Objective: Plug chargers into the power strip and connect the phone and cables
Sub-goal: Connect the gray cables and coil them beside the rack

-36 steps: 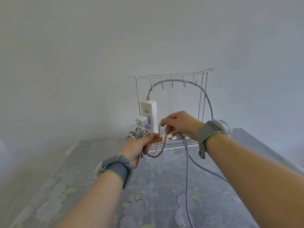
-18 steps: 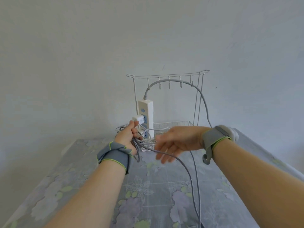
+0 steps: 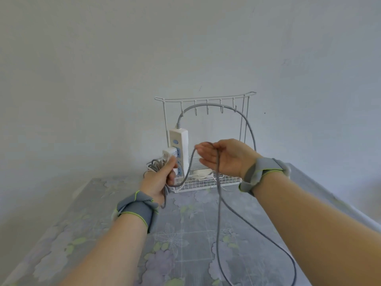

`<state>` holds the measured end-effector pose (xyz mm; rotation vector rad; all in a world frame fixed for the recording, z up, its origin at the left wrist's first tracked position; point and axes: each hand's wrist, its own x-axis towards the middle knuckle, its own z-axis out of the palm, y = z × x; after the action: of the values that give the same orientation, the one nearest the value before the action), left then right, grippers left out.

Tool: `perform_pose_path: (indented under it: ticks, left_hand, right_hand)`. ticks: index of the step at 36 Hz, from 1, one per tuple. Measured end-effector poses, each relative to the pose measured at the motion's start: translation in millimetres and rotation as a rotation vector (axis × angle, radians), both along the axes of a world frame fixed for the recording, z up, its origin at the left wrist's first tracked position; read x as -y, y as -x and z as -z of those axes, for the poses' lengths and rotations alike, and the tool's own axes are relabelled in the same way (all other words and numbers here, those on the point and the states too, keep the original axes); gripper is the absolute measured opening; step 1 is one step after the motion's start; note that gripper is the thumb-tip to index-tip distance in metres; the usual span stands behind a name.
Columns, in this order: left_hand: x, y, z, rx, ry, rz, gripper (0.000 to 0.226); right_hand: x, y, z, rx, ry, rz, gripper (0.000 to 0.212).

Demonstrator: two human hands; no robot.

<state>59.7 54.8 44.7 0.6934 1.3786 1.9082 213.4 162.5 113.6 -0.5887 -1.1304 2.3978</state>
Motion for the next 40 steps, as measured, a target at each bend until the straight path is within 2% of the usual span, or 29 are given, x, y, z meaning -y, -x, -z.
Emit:
perform_pose_path:
  ticks: [6,12,18,21,23,24,26,28,32,35,37,39,40]
  left_hand:
    - [7,-4,0,-0.084,0.065,0.085,0.023]
    - [18,-2,-3,-0.262,0.141,0.073,0.022]
    - [10,-9,-4,-0.402,0.363,-0.041,0.049]
    - [11,-16,-8,-0.307,0.272,0.002,0.035]
    - [10,-21,-12,-0.116,0.124,0.064,0.021]
    - [8,-19,-13,-0.011,0.071,0.073,0.021]
    - [5,-15,-16,0.153,0.03,0.069,0.023]
    - [4,-13,-21,0.249,0.024,0.064,0.022]
    - [3,-7,-23,0.269,0.046,0.056,0.027]
    - [5,-8,-20,0.235,0.074,0.061,0.031]
    - [4,-9,-19,0.292,0.03,0.071,0.037]
    - [3,-7,-18,0.404,-0.049,0.099,0.05]
    - [3,-8,-19,0.442,-0.081,0.106,0.048]
  right_hand:
    - [24,38,0,0.087,-0.132,-0.015,0.032]
    - [36,54,0,0.285,-0.301,0.067,0.024]
    - [42,63,-4,0.392,-0.469,0.049,0.015]
    - [42,64,-4,0.471,-0.562,0.13,0.005]
    - [39,62,-2,0.442,-0.59,0.212,0.013]
    - [38,60,0,0.42,-0.605,0.262,0.016]
    - [36,54,5,0.412,-0.664,0.366,0.006]
    - [36,46,11,0.417,-0.666,0.406,0.018]
    - [48,36,17,0.452,-0.537,0.211,0.025]
    - [53,30,23,0.541,-0.605,0.095,0.037]
    - [53,26,27,0.545,-0.591,-0.033,0.046]
    - [56,27,32,0.514,-0.582,-0.146,0.04]
    - [58,28,35,0.512,-0.622,-0.156,0.032]
